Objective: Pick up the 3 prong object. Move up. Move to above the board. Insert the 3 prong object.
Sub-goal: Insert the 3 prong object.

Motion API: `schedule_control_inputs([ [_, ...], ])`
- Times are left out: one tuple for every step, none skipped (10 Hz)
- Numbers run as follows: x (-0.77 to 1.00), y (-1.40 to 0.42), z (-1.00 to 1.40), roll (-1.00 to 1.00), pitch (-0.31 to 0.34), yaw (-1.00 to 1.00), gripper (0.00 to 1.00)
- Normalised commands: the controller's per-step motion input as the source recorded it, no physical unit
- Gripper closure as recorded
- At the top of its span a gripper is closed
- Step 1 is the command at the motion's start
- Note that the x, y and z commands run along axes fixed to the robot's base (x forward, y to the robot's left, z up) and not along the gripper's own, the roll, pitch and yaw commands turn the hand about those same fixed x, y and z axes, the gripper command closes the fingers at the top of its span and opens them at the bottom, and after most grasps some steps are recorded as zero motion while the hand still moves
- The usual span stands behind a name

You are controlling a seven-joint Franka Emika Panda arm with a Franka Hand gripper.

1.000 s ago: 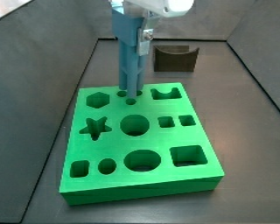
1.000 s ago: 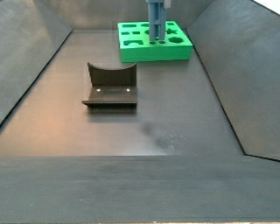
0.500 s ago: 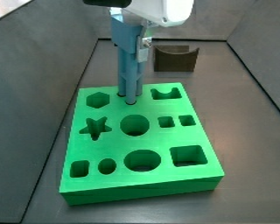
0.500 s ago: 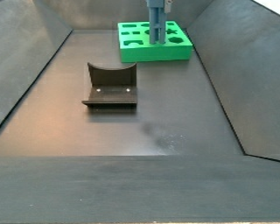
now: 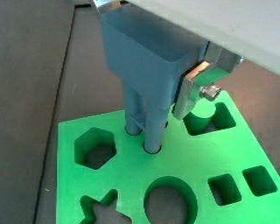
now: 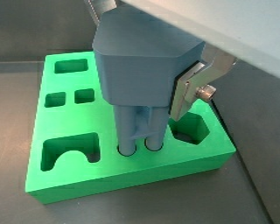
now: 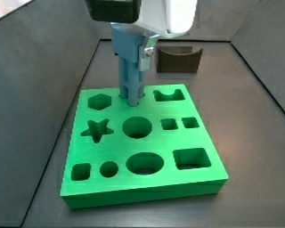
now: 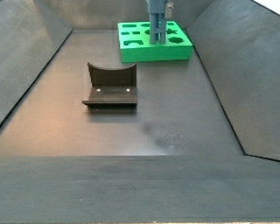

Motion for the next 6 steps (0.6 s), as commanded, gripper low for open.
schedule_control_inputs([
  [0.0,-0.2,-0.79,0.15,-0.086,0.13,1.0],
  [0.0,-0.1,-0.86,0.21,-0.094,0.18,1.0],
  [-0.01,-0.07,-0.82,0.24,-0.084,0.2,1.0],
  [0.0,-0.07,-0.8,0.22,-0.079,0.25,1.0],
  [0.0,-0.1,-0.85,0.2,-0.077,0.24,1.0],
  [0.0,-0.08,-0.77,0.09,-0.154,0.17,1.0],
])
